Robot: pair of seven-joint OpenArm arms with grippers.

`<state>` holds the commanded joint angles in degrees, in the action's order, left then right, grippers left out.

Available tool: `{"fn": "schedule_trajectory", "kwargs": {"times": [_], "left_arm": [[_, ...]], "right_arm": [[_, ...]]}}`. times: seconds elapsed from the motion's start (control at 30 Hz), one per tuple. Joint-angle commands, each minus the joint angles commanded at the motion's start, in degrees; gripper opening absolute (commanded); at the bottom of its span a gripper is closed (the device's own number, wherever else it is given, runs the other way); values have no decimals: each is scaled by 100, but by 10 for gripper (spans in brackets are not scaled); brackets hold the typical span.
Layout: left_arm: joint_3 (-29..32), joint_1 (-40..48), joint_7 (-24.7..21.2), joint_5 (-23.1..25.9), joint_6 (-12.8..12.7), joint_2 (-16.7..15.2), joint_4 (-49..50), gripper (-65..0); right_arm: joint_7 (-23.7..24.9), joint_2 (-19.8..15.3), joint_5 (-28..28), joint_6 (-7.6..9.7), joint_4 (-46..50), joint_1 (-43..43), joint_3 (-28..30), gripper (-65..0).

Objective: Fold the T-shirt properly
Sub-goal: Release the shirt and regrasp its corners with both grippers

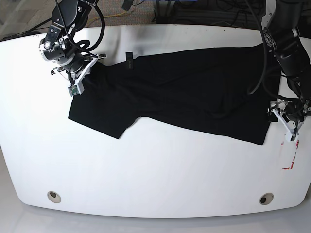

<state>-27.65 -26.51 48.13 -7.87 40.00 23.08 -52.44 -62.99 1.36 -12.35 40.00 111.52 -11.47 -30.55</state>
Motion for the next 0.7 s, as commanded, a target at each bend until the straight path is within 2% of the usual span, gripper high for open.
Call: {"fn": "schedule_trajectory", "kwargs": {"times": [0.17, 0.2, 0.27, 0.33, 0.4, 0.47, 0.6, 0.7], "left_arm": [[211, -193, -554, 35, 0, -211, 791, -215], [255, -237, -642, 35, 0, -211, 923, -215], [404, -325, -870, 18, 0, -220, 1187, -215], [554, -369, -1029, 9, 0, -220, 1371, -215], [659, -378, -1134, 9, 0, -220, 1459, -215], [695, -378, -1196, 9, 0, -229, 1477, -215], [686, -360, -1196, 0, 0, -229, 1468, -217], [668, -352, -1196, 0, 0, -229, 1468, -225]], "right_arm": [[-18, 0, -9, 0, 9, 0, -9, -650], [-18, 0, -9, 0, 18, -9, -9, -631], [-18, 0, -62, 0, 26, -26, -9, -522], [-26, 0, -404, 0, 26, -70, -26, -400], [-26, -9, -941, 0, 26, -202, -220, -298], [-105, -35, -1635, 0, 0, -237, -580, -231], [-756, -53, -2470, 0, -220, 0, -1547, -227], [-1134, -70, -2505, 0, -510, 404, -2163, -220]]}}
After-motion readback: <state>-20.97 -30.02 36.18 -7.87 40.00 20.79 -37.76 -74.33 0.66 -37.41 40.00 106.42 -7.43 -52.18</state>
